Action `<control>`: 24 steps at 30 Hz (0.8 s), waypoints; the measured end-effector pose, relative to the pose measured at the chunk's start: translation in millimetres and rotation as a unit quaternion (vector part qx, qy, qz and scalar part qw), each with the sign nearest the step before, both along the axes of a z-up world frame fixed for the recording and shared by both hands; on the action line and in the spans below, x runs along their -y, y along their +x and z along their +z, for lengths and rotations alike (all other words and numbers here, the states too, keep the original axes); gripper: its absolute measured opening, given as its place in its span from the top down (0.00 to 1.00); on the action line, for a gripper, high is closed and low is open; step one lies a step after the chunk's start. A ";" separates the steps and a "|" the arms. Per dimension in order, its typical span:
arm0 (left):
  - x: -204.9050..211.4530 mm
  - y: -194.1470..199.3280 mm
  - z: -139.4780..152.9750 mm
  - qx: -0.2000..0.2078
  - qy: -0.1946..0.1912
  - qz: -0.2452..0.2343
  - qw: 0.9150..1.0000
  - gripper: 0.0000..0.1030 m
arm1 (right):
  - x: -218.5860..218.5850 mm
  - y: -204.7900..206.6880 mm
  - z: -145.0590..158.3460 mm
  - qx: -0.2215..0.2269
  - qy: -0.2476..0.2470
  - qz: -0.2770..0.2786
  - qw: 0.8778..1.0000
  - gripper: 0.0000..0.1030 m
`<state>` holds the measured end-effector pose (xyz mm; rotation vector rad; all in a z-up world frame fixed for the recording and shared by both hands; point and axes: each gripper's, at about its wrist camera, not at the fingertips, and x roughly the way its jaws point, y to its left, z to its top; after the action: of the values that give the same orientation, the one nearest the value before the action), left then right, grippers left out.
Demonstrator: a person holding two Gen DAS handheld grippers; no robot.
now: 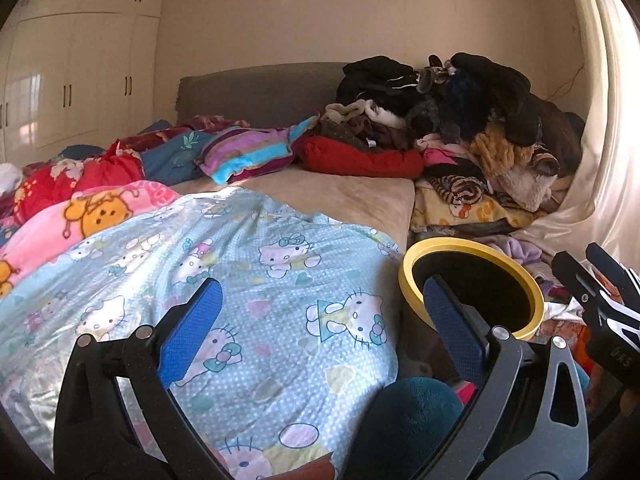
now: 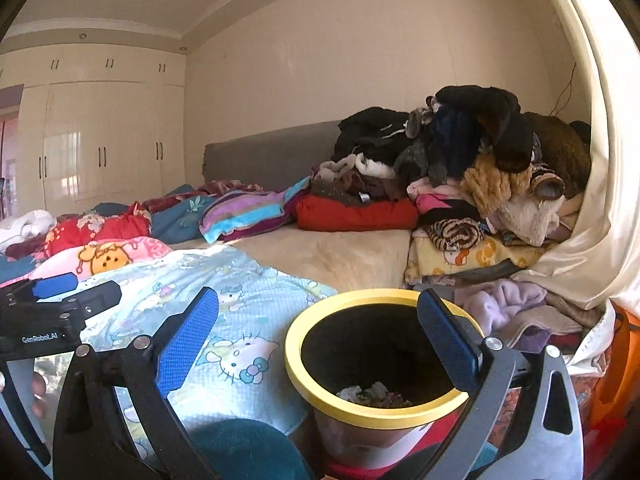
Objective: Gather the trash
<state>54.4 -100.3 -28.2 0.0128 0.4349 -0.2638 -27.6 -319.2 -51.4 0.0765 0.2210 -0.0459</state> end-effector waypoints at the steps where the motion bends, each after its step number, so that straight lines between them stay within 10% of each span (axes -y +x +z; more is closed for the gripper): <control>1: -0.6 0.6 -1.0 -0.002 0.000 0.001 1.000 0.10 | -0.2 0.6 -0.8 -0.001 0.000 -0.001 1.000 0.06; 24: 0.0 0.6 1.9 0.001 0.004 0.003 1.000 0.10 | -2.5 3.3 -4.0 -0.006 0.003 0.005 1.000 0.06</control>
<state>55.1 -100.3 -26.3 0.0194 0.4342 -0.2561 -24.3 -316.7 -55.4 0.0804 0.2338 -0.0363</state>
